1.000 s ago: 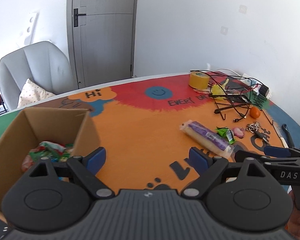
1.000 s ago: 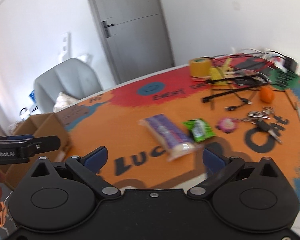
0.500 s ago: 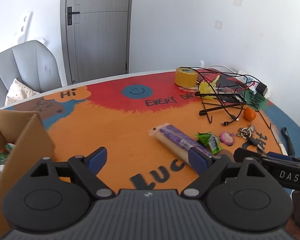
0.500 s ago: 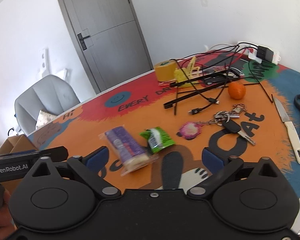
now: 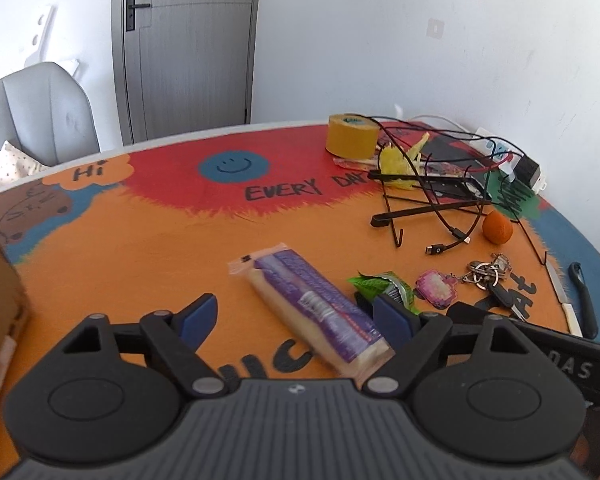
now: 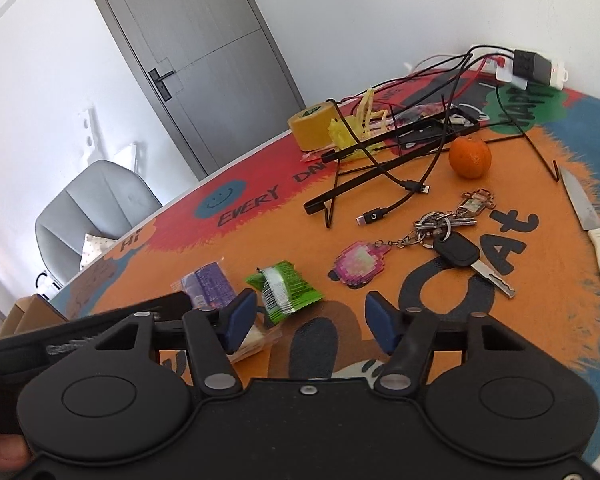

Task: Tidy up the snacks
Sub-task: 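Grasp the purple-wrapped roll with the left tool while the right tool grasps the green snack, then lift both held snacks and carry them over the cardboard box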

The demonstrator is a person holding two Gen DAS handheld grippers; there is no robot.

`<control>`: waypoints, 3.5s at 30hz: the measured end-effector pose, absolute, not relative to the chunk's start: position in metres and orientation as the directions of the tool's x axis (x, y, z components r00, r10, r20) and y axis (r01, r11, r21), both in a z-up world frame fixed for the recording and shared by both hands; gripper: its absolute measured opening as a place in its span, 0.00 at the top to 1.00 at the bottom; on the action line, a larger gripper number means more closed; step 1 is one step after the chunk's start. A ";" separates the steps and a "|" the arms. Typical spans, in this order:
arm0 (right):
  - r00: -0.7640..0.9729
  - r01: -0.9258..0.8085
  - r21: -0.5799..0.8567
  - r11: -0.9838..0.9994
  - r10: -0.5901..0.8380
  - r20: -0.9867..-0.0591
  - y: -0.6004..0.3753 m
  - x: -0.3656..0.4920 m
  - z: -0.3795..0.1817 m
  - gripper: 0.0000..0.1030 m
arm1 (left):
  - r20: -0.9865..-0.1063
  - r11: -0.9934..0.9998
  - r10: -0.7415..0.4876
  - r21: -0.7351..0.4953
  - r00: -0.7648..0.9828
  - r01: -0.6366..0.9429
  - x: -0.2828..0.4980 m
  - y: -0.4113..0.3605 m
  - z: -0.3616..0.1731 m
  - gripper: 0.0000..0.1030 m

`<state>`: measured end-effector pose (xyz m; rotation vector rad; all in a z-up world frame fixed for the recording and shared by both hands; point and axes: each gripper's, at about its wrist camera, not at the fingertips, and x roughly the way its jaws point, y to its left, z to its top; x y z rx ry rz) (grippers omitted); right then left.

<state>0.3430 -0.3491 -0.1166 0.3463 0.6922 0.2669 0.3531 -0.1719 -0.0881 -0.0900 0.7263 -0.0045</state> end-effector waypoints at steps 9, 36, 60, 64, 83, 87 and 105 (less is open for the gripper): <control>0.723 -0.120 0.418 0.900 0.368 -0.585 -0.362 0.360 -0.126 0.41 | -0.701 0.997 -0.039 -0.074 0.713 -0.019 0.382 -0.192 -0.114 0.21; 0.706 -0.172 0.299 0.939 0.329 -0.627 -0.303 0.398 -0.134 0.41 | -0.715 0.990 -0.104 -0.144 0.692 0.000 0.380 -0.137 -0.119 0.71; 0.716 -0.266 0.307 0.914 0.400 -0.572 -0.260 0.353 -0.110 0.73 | -0.626 0.990 -0.042 -0.132 0.779 -0.053 0.320 -0.073 -0.068 0.71; 0.718 -0.290 0.313 0.904 0.422 -0.554 -0.249 0.346 -0.099 0.73 | -0.616 0.989 -0.035 -0.137 0.787 -0.063 0.308 -0.061 -0.060 0.71; 0.722 -0.388 0.307 0.869 0.493 -0.486 -0.194 0.319 -0.057 0.72 | -0.546 0.982 -0.025 -0.172 0.837 -0.083 0.263 -0.007 -0.024 0.71; 0.713 -0.404 0.307 0.861 0.507 -0.484 -0.180 0.317 -0.055 0.72 | -0.538 0.978 -0.009 -0.179 0.843 -0.104 0.255 0.008 -0.021 0.71; 0.671 -0.502 0.291 0.814 0.579 -0.463 -0.106 0.308 -0.037 0.72 | -0.510 0.950 0.090 -0.214 0.855 -0.228 0.222 0.084 -0.014 0.71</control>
